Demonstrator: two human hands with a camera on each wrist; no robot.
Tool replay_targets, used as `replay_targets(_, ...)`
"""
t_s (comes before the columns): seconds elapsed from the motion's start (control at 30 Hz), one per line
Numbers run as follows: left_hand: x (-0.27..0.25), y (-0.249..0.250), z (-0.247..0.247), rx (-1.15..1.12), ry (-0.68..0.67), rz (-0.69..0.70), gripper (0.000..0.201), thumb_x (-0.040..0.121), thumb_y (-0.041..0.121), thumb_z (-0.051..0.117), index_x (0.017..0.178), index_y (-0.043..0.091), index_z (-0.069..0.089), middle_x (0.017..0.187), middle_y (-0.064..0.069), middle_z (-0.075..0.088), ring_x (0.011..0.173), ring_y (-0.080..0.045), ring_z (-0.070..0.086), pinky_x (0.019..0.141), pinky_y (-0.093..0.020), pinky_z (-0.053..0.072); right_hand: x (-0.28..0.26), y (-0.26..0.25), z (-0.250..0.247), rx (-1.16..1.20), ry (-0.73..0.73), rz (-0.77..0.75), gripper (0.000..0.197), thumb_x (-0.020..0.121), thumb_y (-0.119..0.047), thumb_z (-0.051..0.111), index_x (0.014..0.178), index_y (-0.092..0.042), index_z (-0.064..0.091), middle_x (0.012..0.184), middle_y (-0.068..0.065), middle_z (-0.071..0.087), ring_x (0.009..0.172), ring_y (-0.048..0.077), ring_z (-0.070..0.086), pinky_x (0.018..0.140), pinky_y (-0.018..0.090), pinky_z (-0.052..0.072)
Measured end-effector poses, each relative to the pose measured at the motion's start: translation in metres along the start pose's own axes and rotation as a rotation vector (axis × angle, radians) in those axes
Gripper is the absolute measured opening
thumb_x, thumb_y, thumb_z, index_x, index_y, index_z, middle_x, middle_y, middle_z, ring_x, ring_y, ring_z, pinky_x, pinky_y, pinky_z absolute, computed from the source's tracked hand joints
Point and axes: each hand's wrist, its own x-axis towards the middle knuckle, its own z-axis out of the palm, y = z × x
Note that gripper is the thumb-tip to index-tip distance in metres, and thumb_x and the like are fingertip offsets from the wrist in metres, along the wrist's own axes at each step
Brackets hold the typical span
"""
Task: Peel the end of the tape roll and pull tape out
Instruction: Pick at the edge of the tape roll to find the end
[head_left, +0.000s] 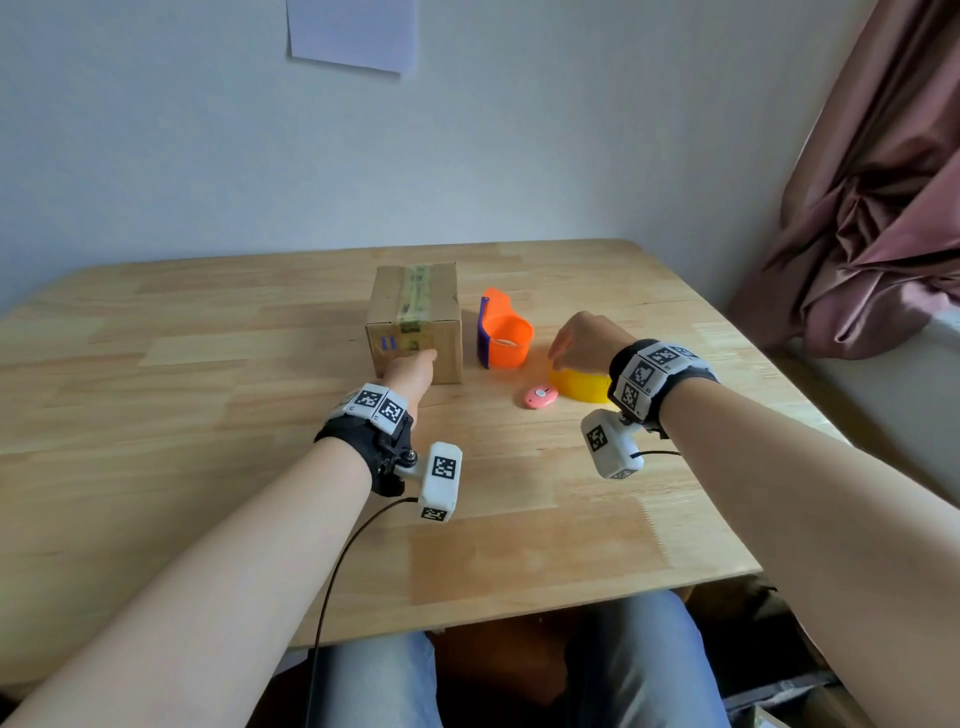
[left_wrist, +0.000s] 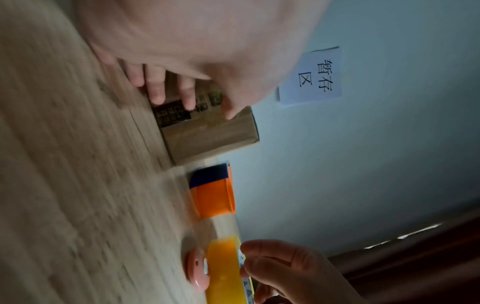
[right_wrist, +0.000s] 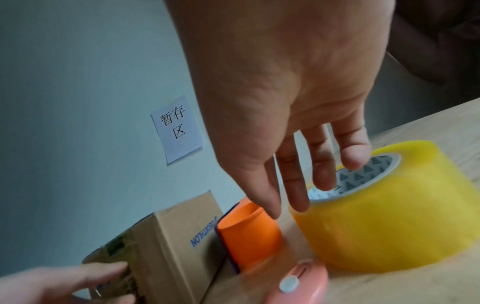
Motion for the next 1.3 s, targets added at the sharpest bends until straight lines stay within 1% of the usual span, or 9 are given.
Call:
replay_targets(0.1,-0.009,0.001,0.005,0.151,-0.115,0.011,0.057,0.101,0.031,0.051,0.151,0.007,0.040,0.157,-0.011,0.039,0.142,-0.030,0.039,0.107,-0.041,0.033,-0.001,0.007,0.001,-0.065,-0.003,0.051,0.005,0.081,-0.018,0.078,0.087,-0.016,0.078,0.088,0.006,0.073,0.085,0.025,0.067,0.064,0.027,0.052)
replay_targets(0.23,-0.013,0.003,0.008,0.265,-0.191,0.003,0.051,0.101,0.025,0.050,0.149,0.009,0.045,0.160,-0.011,0.034,0.145,-0.029,0.033,0.111,-0.041,0.030,0.002,0.011,0.006,-0.106,-0.010,0.059,0.026,0.078,-0.020,0.082,0.104,-0.018,0.080,0.104,0.009,0.074,0.098,0.029,0.069,0.083,0.038,0.060)
replay_targets(0.5,-0.017,0.005,0.007,0.339,-0.245,-0.010,0.045,0.101,0.025,0.050,0.144,0.011,0.051,0.161,-0.012,0.032,0.148,-0.026,0.027,0.116,-0.044,0.022,0.005,0.015,0.013,-0.138,0.007,0.025,0.031,0.082,-0.006,0.072,0.092,-0.034,0.067,0.112,0.004,0.067,0.094,0.027,0.063,0.073,0.032,0.048)
replay_targets(0.63,-0.020,0.006,0.007,0.340,-0.264,0.003,0.043,0.103,0.023,0.046,0.143,0.010,0.052,0.160,-0.008,0.034,0.148,-0.023,0.028,0.117,-0.044,0.020,0.006,0.011,0.012,-0.192,0.005,0.039,0.026,0.084,-0.008,0.066,0.102,-0.027,0.065,0.113,0.005,0.067,0.095,0.029,0.064,0.079,0.036,0.055)
replay_targets(0.8,-0.024,0.007,0.009,0.306,-0.236,-0.004,0.041,0.101,0.023,0.051,0.140,0.010,0.054,0.157,-0.011,0.038,0.146,-0.025,0.030,0.115,-0.042,0.023,0.004,0.013,0.019,-0.240,0.003,0.095,0.044,0.082,-0.014,0.069,0.122,-0.017,0.052,0.108,0.009,0.066,0.096,0.033,0.065,0.081,0.041,0.059)
replay_targets(0.93,-0.025,0.012,0.012,0.200,-0.218,0.077,0.034,0.095,0.023,0.061,0.126,0.011,0.058,0.136,-0.008,0.056,0.121,-0.027,0.050,0.092,-0.036,0.038,0.005,0.010,0.011,0.009,0.180,0.071,0.043,0.088,-0.017,0.057,0.129,-0.023,0.046,0.108,0.008,0.065,0.094,0.033,0.064,0.078,0.040,0.055)
replay_targets(1.07,-0.033,0.023,0.018,0.001,-0.352,0.203,0.018,0.092,0.026,0.067,0.108,0.019,0.073,0.115,-0.004,0.073,0.095,-0.022,0.060,0.079,-0.037,0.048,-0.004,-0.011,-0.011,0.525,0.269,0.016,0.050,0.089,-0.023,0.071,0.134,-0.026,0.050,0.099,0.007,0.063,0.075,0.024,0.061,0.061,0.035,0.052)
replay_targets(1.2,-0.044,0.028,0.017,0.003,-0.365,0.329,0.038,0.079,0.051,0.072,0.105,0.024,0.078,0.109,0.000,0.077,0.095,-0.021,0.064,0.074,-0.034,0.044,-0.029,-0.036,-0.013,0.825,0.071,-0.121,0.045,0.093,-0.014,0.072,0.135,-0.019,0.057,0.089,0.017,0.066,0.065,0.023,0.063,0.051,0.037,0.060)
replay_targets(1.3,-0.044,0.020,0.006,-0.048,-0.366,0.333,0.033,0.082,0.042,0.075,0.104,0.017,0.077,0.105,-0.007,0.078,0.098,-0.027,0.070,0.085,-0.044,0.054,-0.044,-0.050,-0.004,0.811,-0.072,-0.202,0.039,0.098,-0.013,0.068,0.135,-0.016,0.059,0.095,0.027,0.069,0.066,0.028,0.067,0.055,0.042,0.065)
